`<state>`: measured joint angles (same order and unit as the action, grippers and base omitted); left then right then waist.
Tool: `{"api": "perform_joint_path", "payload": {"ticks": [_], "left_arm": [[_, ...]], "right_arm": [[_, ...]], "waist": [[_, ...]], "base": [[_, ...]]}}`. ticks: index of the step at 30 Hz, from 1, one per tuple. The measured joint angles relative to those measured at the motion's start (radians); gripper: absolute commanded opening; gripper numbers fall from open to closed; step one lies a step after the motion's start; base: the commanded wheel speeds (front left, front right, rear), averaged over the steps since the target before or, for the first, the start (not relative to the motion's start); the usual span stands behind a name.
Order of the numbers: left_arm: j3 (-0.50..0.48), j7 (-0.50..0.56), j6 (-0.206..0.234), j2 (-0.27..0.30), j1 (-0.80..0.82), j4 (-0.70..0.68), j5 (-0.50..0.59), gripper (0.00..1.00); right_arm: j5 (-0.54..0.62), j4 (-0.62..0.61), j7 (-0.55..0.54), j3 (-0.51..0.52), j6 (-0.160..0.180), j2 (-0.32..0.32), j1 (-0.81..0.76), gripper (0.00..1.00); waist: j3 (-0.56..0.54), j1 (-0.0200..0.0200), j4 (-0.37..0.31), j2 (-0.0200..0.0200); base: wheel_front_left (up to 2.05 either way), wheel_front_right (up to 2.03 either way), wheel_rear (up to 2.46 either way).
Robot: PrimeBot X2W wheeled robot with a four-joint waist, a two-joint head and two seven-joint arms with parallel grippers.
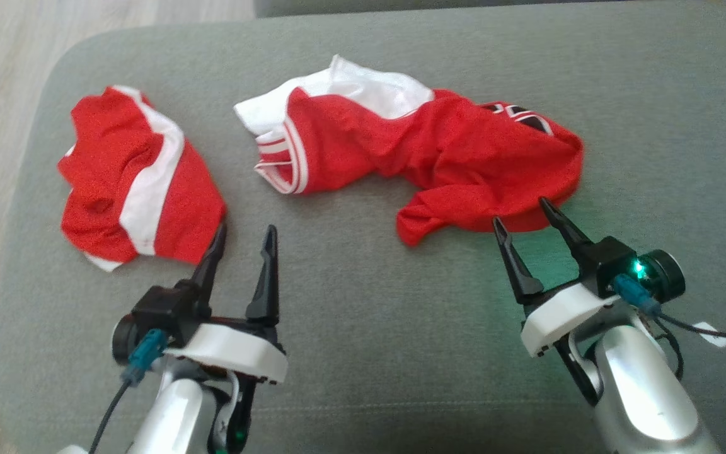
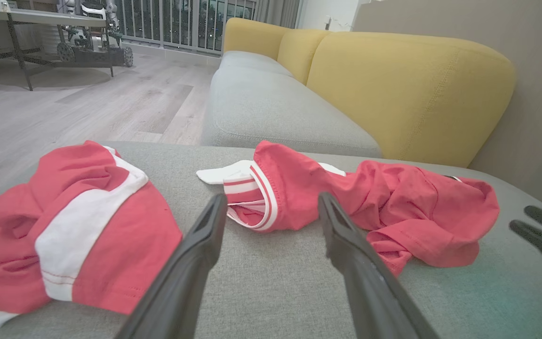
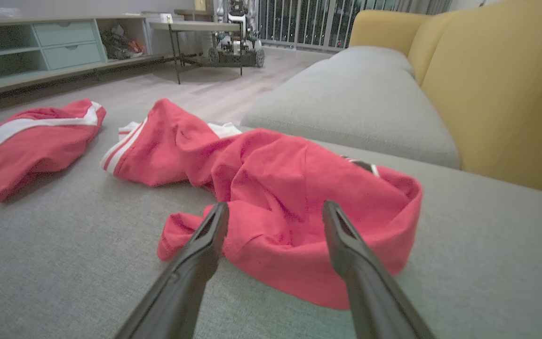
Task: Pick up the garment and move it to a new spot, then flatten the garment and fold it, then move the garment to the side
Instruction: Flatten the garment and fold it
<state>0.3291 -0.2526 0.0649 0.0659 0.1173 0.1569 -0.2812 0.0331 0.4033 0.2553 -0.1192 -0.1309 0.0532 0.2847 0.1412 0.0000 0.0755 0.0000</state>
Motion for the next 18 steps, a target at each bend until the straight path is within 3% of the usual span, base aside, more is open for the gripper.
{"api": "perform_joint_path", "payload": {"ticks": [5,11,12,13,18], "left_arm": [[0.014,0.0,-0.014,-0.013,0.022,0.013,0.007,1.0],[0.018,0.0,-0.021,-0.015,0.033,0.016,0.009,1.0],[0.019,0.0,-0.021,-0.015,0.033,0.016,0.008,1.0],[0.021,0.0,-0.02,-0.015,0.033,0.016,0.008,1.0],[0.025,0.0,-0.011,-0.016,0.033,0.016,0.003,1.0]], "right_arm": [[0.017,0.155,0.0,0.052,0.0,0.001,0.055,1.0],[0.034,0.25,0.0,0.068,0.0,0.001,0.113,1.0],[0.032,0.279,0.0,0.065,0.0,0.001,0.122,0.09],[0.031,0.286,0.0,0.07,0.0,-0.001,0.124,0.0],[0.034,0.255,0.0,0.118,0.0,0.001,0.141,0.0]], "waist": [[0.032,0.0,0.062,0.0],[0.053,0.0,0.11,0.0],[0.055,0.0,0.114,0.0],[0.057,0.0,0.117,0.0],[0.047,0.0,0.11,0.0]], "base": [[0.0,0.0,0.0],[0.0,0.0,0.0],[0.0,0.0,0.0],[0.0,0.0,0.0],[0.0,0.0,0.0]]}}
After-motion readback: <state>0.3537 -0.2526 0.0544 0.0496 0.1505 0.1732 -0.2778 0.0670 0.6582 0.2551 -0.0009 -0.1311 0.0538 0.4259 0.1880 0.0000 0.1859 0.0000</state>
